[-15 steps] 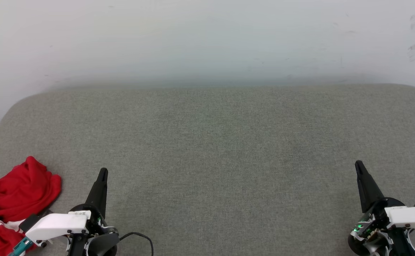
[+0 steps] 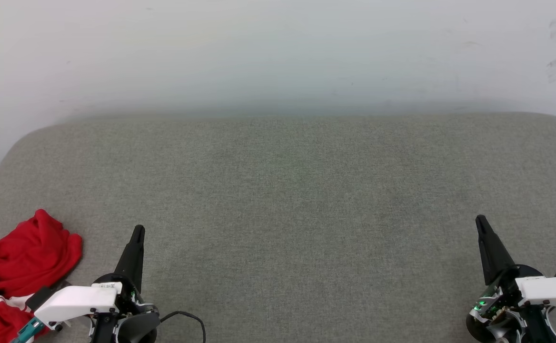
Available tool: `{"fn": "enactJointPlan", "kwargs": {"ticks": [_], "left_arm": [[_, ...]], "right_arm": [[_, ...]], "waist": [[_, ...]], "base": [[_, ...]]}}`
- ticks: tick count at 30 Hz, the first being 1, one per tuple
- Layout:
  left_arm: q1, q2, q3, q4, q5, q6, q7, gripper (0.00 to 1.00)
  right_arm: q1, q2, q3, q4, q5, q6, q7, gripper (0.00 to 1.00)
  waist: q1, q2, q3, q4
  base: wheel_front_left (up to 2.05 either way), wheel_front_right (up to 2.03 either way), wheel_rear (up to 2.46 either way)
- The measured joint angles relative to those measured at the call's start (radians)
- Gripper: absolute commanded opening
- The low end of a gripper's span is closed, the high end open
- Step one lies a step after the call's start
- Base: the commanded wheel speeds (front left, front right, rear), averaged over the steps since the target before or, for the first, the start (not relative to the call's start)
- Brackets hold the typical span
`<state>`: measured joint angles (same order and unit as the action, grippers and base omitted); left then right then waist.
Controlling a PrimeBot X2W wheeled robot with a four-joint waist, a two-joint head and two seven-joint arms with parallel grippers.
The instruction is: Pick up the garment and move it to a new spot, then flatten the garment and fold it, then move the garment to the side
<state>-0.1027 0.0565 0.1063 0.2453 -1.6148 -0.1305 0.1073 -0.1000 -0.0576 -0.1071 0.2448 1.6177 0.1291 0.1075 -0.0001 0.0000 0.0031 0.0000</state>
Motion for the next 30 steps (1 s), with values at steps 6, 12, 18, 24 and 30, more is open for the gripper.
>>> {"fn": "enactJointPlan", "kwargs": {"ticks": [6, 12, 18, 24, 30], "left_arm": [[0.000, 0.000, 0.000, 0.000, 0.000, 0.000, 0.000, 0.00], [0.000, -0.001, 0.001, 0.000, 0.000, 0.000, 0.000, 1.00], [0.032, -0.007, -0.010, 0.027, 0.000, 0.000, -0.006, 1.00], [0.032, -0.007, -0.051, 0.007, 0.010, 0.000, -0.037, 1.00], [0.032, -0.007, -0.098, -0.023, 0.033, 0.000, -0.075, 1.00]], "right_arm": [[0.000, 0.000, -0.001, 0.000, -0.002, 0.000, 0.000, 0.00], [0.000, 0.001, -0.001, 0.000, -0.003, 0.000, 0.000, 1.00], [0.035, 0.005, 0.003, 0.024, -0.002, -0.001, -0.005, 1.00], [0.041, 0.005, 0.021, -0.014, -0.006, -0.001, -0.031, 1.00], [0.066, 0.005, 0.038, -0.051, -0.027, -0.001, -0.070, 1.00]], "waist": [[0.0000, 0.0000, 0.000, 0.000], [0.0001, 0.0000, 0.000, 0.000], [0.0001, 0.0000, 0.000, 0.000], [0.0001, 0.0000, 0.000, 0.000], [0.0001, 0.0000, -0.002, 0.003]], "base": [[0.00, 0.00, 0.00], [0.00, 0.00, 0.00], [0.00, 0.00, 0.00], [0.00, 0.00, 0.00], [0.00, 0.00, 0.00]]}}
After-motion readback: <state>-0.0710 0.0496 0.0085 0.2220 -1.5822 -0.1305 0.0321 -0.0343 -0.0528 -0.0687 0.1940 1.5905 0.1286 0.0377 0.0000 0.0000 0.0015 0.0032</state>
